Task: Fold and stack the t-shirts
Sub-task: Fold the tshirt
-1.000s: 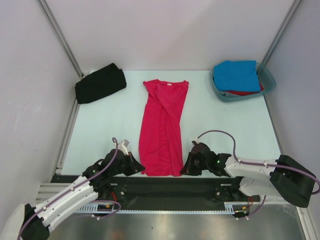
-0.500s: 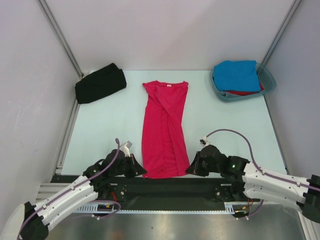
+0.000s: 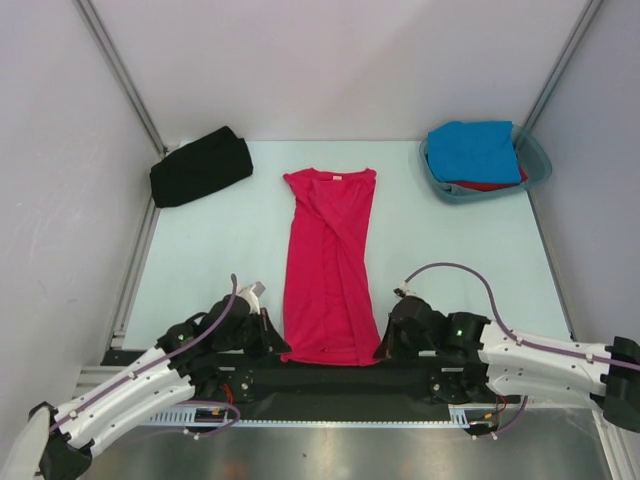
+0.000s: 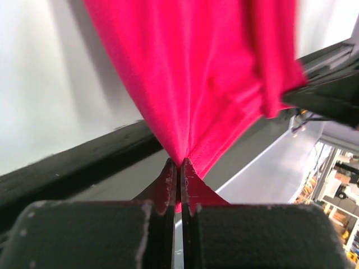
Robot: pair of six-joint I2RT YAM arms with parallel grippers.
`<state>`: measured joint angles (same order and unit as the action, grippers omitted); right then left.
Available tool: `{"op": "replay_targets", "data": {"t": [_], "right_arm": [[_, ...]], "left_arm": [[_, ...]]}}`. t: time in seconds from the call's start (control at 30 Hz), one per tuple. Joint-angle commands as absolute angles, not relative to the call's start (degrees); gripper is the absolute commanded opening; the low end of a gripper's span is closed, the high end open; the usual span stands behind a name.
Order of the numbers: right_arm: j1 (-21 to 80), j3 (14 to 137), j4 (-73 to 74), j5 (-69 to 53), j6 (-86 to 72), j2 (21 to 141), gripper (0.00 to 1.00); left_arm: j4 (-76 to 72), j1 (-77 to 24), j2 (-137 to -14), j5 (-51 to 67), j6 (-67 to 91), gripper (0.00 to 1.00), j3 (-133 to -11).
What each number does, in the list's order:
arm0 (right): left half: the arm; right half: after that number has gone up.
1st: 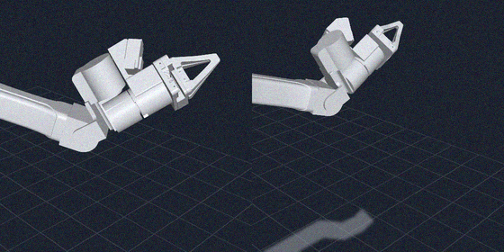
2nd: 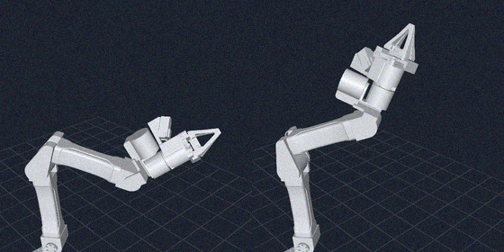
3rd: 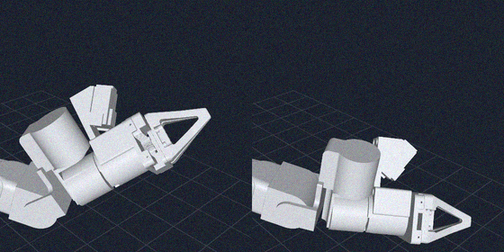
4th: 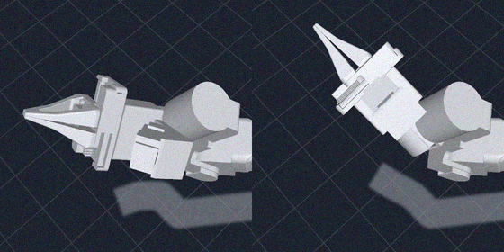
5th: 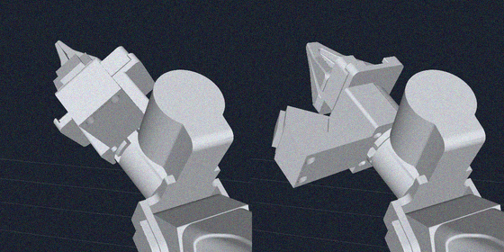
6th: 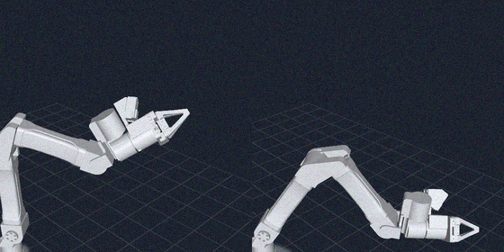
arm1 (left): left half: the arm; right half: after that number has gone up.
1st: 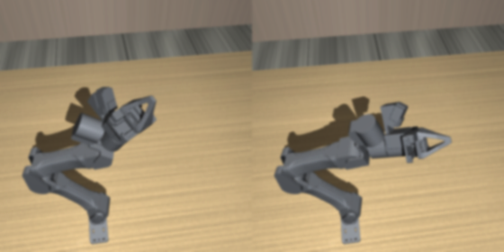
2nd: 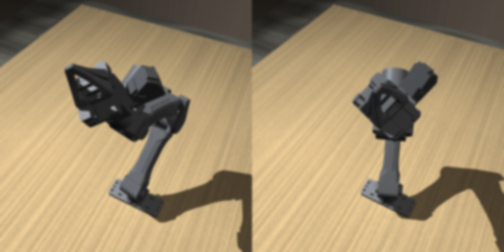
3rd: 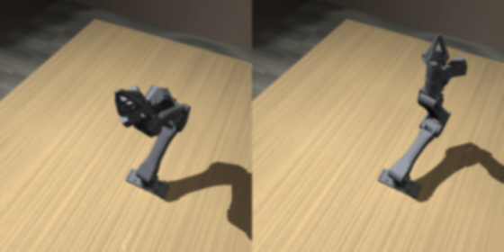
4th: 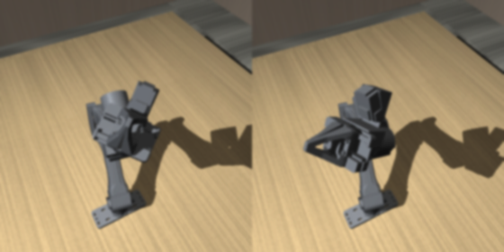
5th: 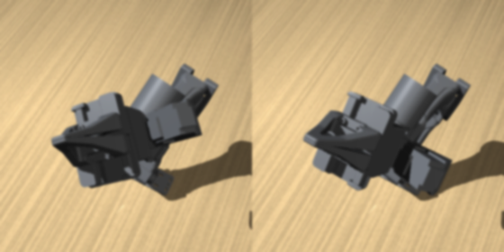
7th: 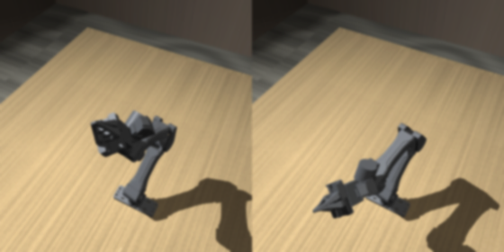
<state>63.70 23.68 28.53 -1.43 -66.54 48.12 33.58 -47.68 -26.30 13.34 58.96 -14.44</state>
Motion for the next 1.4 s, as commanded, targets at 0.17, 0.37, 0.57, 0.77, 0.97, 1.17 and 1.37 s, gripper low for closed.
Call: {"op": "replay_targets", "data": {"t": [0.17,0.37,0.57,0.77,0.97,1.17,1.37], "right_arm": [[59.24,37.34,24.35,-4.04,-53.19,59.67,0.0],[49.94,43.15,23.12,-8.43,-44.4,65.73,0.0],[40.88,48.06,20.65,-12.65,-37.54,73.28,0.0],[34.73,54.48,17.14,-17.22,-31.82,83.82,0.0],[31.21,63.27,16.35,-19.25,-27.16,92.63,0.0],[27.87,70.82,16.09,-20.21,-24.88,100.19,0.0],[24.35,75.32,16.09,-20.39,-23.73,106.16,0.0]], "left_arm": [[35.51,-47.99,-38.23,4.84,52.56,0.0,-31.54],[33.84,-46.5,-49.47,1.41,48.08,0.0,-39.88],[30.43,-38.42,-59.31,3.25,42.1,0.0,-44.9],[24.97,-31.65,-70.46,5.1,37.28,0.0,-50.78],[21.27,-28.83,-81.28,6.24,33.67,0.0,-57.73],[18.98,-24.7,-89.46,8.0,32.26,0.0,-62.57],[19.77,-21.01,-96.06,7.73,29.89,0.0,-68.45]]}}
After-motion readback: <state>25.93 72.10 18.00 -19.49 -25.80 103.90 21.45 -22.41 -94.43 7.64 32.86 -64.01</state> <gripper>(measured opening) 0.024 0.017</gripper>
